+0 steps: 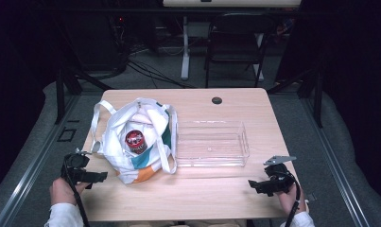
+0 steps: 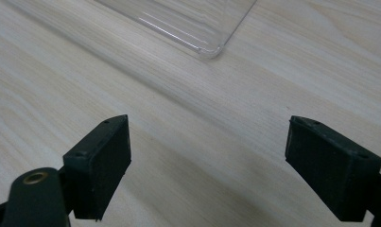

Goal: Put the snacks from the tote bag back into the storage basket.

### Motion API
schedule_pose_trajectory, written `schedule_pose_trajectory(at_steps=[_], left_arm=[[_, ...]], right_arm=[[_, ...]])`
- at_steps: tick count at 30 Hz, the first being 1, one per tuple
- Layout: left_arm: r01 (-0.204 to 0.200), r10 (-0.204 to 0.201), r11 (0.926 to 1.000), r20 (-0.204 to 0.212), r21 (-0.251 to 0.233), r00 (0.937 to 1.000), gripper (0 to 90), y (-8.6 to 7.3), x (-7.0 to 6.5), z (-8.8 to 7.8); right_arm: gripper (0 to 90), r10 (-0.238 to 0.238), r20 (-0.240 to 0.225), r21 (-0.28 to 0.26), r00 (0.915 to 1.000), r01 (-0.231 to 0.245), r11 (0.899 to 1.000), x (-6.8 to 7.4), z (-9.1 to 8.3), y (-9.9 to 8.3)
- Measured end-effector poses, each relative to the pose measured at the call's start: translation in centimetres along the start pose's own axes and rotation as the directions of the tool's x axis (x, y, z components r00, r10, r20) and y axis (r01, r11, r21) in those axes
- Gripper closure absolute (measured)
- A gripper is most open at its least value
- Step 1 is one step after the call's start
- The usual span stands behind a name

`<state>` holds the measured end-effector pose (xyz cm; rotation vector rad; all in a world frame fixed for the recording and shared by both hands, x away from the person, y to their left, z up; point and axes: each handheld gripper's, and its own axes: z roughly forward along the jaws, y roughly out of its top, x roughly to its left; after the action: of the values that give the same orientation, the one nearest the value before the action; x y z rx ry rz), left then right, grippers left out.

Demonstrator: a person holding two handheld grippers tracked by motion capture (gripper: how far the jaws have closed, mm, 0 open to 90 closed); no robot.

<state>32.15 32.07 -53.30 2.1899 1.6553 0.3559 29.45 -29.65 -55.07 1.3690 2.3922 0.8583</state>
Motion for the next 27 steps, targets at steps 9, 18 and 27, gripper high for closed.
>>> schedule_pose_trajectory(at_steps=[9, 18, 27], left_arm=[[0.004, -0.004, 1.0000, 0.004, -0.005, 1.0000, 1.9, 0.2, -0.3, -0.5], [0.026, -0.027, 0.9992, -0.013, -0.030, 0.9996, 1.5, 0.7, -0.5, -1.5], [0.033, -0.034, 0.9984, -0.019, -0.046, 0.9993, 0.3, 1.4, -0.5, -2.8]], right_arm=[[14.8, -0.006, 0.001, 0.000, 1.0000, 0.006, 1.000, 0.1, -0.1, 0.0], [14.8, -0.003, -0.002, 0.001, 1.0000, 0.003, 1.000, 0.1, -0.1, 0.0], [14.8, -0.013, 0.013, -0.010, 0.9998, 0.013, 1.000, 0.2, -0.4, 0.2]])
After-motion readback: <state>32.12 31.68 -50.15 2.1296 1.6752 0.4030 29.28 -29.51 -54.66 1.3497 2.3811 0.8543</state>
